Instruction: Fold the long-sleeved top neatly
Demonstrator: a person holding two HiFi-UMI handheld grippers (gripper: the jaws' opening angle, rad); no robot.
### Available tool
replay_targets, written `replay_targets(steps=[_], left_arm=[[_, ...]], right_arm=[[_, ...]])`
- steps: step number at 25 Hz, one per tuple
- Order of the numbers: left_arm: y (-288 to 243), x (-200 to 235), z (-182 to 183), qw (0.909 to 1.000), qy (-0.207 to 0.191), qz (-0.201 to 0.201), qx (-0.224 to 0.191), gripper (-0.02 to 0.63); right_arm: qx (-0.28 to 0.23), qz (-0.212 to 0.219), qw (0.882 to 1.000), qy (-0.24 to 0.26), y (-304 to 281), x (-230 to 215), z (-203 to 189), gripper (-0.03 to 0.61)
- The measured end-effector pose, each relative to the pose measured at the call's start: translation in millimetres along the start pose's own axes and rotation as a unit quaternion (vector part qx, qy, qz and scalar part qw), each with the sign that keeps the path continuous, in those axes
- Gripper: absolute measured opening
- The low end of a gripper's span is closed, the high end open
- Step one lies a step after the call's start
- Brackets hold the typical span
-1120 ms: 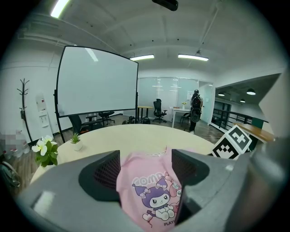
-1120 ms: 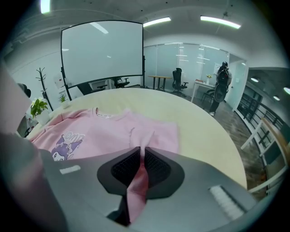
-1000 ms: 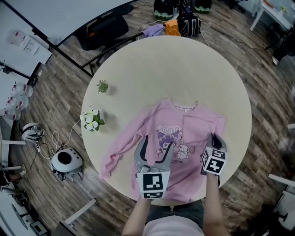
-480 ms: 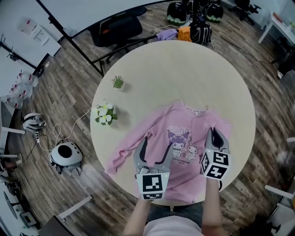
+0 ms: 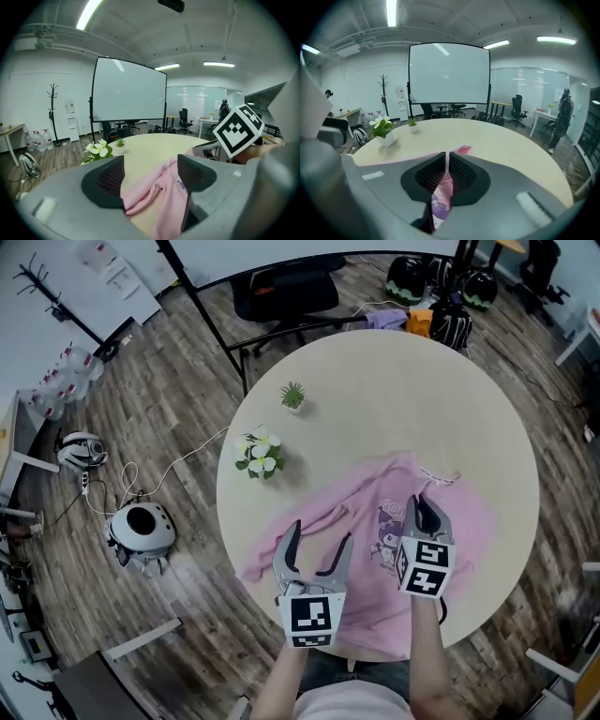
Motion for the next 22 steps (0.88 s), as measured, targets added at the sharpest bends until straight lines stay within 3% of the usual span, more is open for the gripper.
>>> replay_targets(steps=[12, 18, 22], left_arm=[[35, 51, -21, 0.9983, 0.027, 0.051, 0.006, 0.35], [50, 73, -31, 0.9963, 0.04, 0.076, 0.006, 0.35], [61, 84, -34, 0.995, 0.045, 0.09, 0.004, 0.35]], right_arm=[[0.047, 0.036, 0.998, 0.036, -43, 67, -28, 0.066], [0.037, 0.059, 0.997, 0.045, -41, 93, -25, 0.207], [0.017, 0.091, 0.994, 0.055, -26, 113, -12, 0.217]])
Point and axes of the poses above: the fingertips, and each gripper's own axes: y backward along the fingers, x to its left, z out of its top, the point moved 2 cm from there along y, backward along the fingers, and after that the axes turned 12 degrees about -z, right-handed, at the moved point
